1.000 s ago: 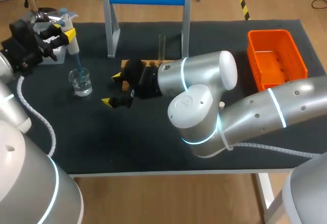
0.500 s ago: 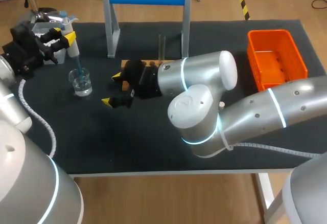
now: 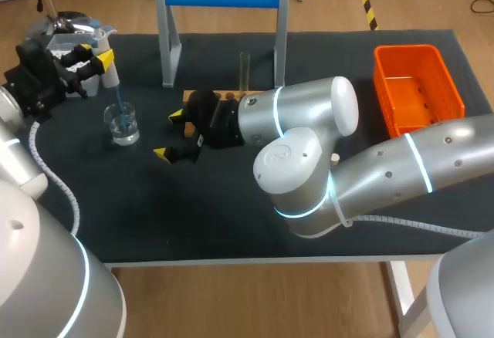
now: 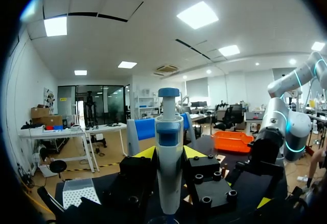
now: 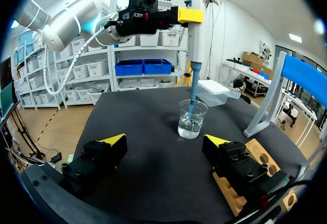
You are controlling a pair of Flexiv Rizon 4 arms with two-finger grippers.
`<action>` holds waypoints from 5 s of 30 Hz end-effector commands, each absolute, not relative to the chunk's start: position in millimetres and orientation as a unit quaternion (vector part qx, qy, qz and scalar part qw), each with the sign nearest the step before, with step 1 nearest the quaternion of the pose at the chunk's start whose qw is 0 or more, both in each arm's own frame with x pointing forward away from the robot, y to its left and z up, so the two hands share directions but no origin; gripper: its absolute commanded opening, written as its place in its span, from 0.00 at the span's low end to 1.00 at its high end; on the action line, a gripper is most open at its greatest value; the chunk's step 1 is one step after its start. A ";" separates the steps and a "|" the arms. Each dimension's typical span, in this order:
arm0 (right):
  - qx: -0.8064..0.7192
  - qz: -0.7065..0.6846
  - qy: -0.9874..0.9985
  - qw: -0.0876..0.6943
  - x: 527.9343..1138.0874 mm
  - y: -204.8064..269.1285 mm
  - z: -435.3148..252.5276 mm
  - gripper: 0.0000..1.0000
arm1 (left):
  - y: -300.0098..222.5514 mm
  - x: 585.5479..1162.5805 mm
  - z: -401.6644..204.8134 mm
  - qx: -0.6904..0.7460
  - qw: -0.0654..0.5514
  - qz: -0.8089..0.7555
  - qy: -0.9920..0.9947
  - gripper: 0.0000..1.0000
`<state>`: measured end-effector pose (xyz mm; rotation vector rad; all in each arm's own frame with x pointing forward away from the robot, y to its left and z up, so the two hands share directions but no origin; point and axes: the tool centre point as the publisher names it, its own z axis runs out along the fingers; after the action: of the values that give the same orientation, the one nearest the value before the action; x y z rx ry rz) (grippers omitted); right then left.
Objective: Invert the test tube, pick up the pipette, mount the tip to pipette, aspirate from beaker and dispense into the tube, eject the tip, return the pipette, and cap with the stopper.
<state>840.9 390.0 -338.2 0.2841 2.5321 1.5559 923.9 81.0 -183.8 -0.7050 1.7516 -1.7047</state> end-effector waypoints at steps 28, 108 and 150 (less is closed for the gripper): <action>0.092 0.526 0.842 0.069 834.8 385.8 -331.7 1.00 | 79.3 925.7 -185.7 -0.264 0.298 -0.635 0.662 0.00; -0.220 0.654 0.693 -0.207 914.4 422.7 -98.7 0.00 | 79.3 925.7 -185.7 -0.264 0.298 -0.635 0.662 0.00; -0.220 0.662 0.674 -0.243 913.9 499.4 -100.1 0.00 | 79.3 925.7 -185.7 -0.264 0.298 -0.635 0.662 0.00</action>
<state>907.6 494.4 -97.4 -0.6928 2.4988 2.4487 925.2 80.6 -185.1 -0.7014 1.7663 -1.6867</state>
